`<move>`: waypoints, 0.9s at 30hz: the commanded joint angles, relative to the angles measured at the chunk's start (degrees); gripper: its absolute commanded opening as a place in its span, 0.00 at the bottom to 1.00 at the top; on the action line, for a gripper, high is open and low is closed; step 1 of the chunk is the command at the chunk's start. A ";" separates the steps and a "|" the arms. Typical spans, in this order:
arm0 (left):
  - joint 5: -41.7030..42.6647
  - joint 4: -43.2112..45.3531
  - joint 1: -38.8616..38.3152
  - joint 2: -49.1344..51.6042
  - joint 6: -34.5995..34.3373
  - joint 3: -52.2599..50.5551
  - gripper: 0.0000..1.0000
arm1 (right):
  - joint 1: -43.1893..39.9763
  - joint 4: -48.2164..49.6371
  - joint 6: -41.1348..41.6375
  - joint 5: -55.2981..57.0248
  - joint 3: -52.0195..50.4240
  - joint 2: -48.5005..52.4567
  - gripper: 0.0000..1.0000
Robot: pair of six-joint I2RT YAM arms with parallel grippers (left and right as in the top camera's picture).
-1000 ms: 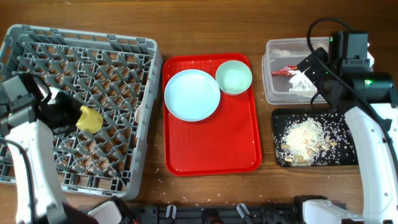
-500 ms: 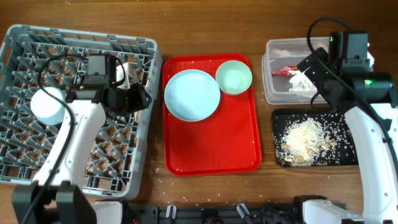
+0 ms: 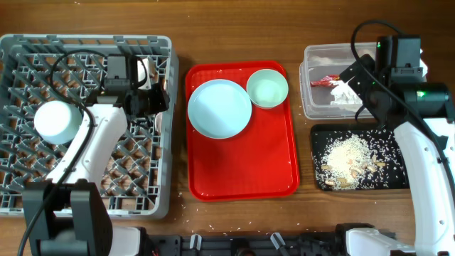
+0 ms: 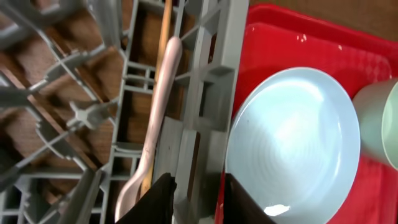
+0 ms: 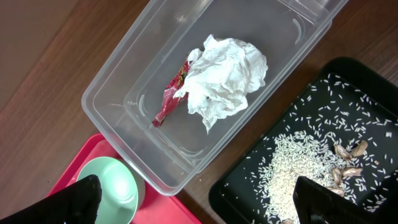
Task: Sort waste into correct bins and load items into the dishwasher rack
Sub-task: 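Withdraw the left gripper from the rack toward the red tray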
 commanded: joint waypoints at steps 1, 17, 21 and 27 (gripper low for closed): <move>-0.94 1.51 0.17 0.74 0.31 0.13 0.28 | -0.02 0.09 0.46 1.25 0.63 -0.57 1.00; 14.60 10.95 -6.43 -13.68 -2.54 2.29 0.64 | -0.02 0.09 0.44 1.25 0.63 -0.57 1.00; 12.90 19.02 -19.56 -8.50 -0.96 2.27 0.68 | -0.02 0.09 0.44 1.25 0.63 -0.57 1.00; 3.17 37.53 -31.50 7.41 -1.38 2.27 0.66 | -0.02 0.09 0.44 1.25 0.63 -0.57 1.00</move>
